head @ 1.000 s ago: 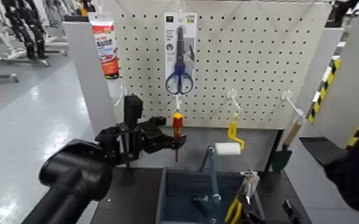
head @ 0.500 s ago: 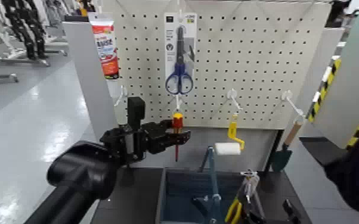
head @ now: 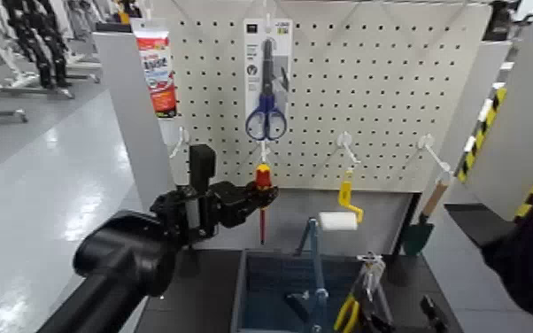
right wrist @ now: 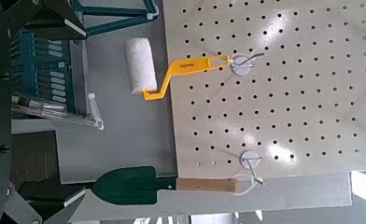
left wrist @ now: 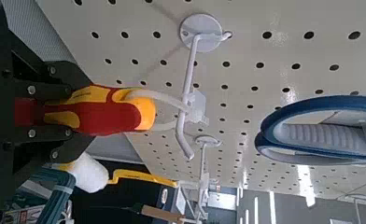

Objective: Put the red screwdriver into the crate.

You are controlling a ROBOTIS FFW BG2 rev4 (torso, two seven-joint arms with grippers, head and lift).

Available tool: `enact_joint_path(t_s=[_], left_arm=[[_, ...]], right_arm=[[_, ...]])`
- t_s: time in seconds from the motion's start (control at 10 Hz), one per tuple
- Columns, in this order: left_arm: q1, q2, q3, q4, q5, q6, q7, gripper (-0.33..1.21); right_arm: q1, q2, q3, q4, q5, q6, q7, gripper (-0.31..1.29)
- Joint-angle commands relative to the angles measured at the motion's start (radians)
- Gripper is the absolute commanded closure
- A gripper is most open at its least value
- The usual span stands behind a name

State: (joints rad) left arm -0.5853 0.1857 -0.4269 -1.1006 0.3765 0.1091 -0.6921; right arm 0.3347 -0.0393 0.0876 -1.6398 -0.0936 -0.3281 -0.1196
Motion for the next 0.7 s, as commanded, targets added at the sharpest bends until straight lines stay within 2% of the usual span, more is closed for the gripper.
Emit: enact_joint_path(t_s=[0.1, 0.4, 0.7], left_arm=[[0.007, 0.0, 0.004, -0.008, 0.007, -0.012, 0.0, 1.15], [0.045, 0.005, 0.017, -0.053, 0.016, -0.003, 0.0, 1.15], [0.122, 0.014, 0.066, -0.194, 0.018, 0.046, 0.014, 1.15]], right_arm=[[0.003, 0.001, -0.002, 0.0, 0.0, -0.002, 0.0, 0.13], [0.004, 0.001, -0.005, 0.0, 0.0, -0.002, 0.0, 0.13], [0.006, 0.002, -0.005, 0.0, 0.0, 0.0, 0.0, 0.13]])
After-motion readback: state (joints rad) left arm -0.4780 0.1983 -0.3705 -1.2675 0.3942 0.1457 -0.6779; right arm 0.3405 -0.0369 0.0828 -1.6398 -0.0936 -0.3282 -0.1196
